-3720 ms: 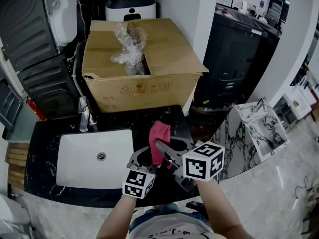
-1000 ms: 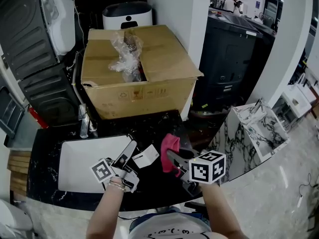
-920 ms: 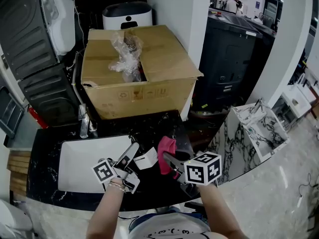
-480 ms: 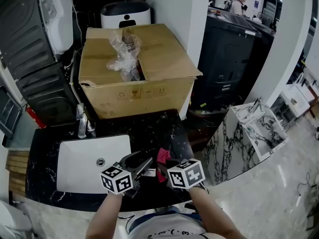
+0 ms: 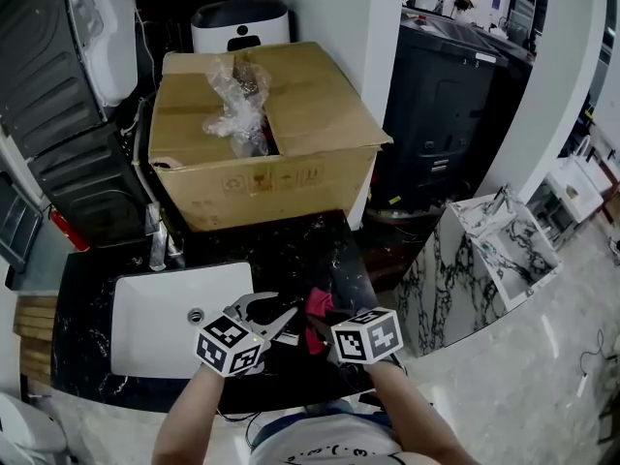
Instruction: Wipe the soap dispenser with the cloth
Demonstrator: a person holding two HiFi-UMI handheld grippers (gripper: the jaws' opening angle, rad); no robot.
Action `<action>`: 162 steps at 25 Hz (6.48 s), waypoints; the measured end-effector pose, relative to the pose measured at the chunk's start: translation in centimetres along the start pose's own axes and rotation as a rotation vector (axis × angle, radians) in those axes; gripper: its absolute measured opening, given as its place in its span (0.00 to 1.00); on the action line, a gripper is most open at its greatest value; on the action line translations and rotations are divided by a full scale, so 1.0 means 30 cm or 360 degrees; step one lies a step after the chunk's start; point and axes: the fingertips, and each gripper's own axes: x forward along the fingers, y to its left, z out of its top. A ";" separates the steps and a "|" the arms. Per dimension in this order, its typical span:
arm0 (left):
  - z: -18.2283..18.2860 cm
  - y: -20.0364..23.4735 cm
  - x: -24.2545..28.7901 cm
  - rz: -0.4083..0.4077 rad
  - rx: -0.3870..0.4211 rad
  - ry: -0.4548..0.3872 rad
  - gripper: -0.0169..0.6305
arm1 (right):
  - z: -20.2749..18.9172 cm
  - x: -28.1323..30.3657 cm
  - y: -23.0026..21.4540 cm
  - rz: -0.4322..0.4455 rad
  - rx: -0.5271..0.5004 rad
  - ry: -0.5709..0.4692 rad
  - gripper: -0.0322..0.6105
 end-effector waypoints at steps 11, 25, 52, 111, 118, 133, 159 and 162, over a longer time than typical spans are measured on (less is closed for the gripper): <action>0.118 0.246 -0.217 -0.0134 -0.1427 -0.1057 0.18 | 0.254 -0.169 -0.010 0.0118 0.0075 -0.0476 0.13; 0.131 0.300 -0.250 -0.0198 -0.2034 -0.1493 0.18 | 0.345 -0.138 0.094 0.0238 -0.0188 -0.0573 0.13; 0.181 0.296 -0.299 -0.0301 -0.2265 -0.1743 0.18 | 0.318 -0.144 0.153 0.0270 -0.0469 -0.0604 0.13; 0.110 0.296 0.009 0.1031 -0.0222 -0.0528 0.50 | 0.243 -0.325 -0.322 0.0194 -0.0062 -0.0622 0.13; 0.114 0.159 -0.143 0.1037 -0.0356 -0.0706 0.05 | 0.259 -0.389 -0.262 0.0192 -0.0110 -0.0722 0.13; 0.139 -0.154 -0.523 0.1145 0.0065 -0.0655 0.05 | 0.121 -0.628 0.128 -0.0318 -0.0563 -0.0901 0.13; 0.245 -0.363 -0.720 0.1166 0.0211 -0.0848 0.05 | 0.089 -0.879 0.350 -0.0615 -0.0728 -0.1020 0.12; 0.275 -0.374 -0.715 0.1158 0.0243 -0.0859 0.05 | 0.109 -0.896 0.346 -0.0624 -0.0743 -0.1042 0.12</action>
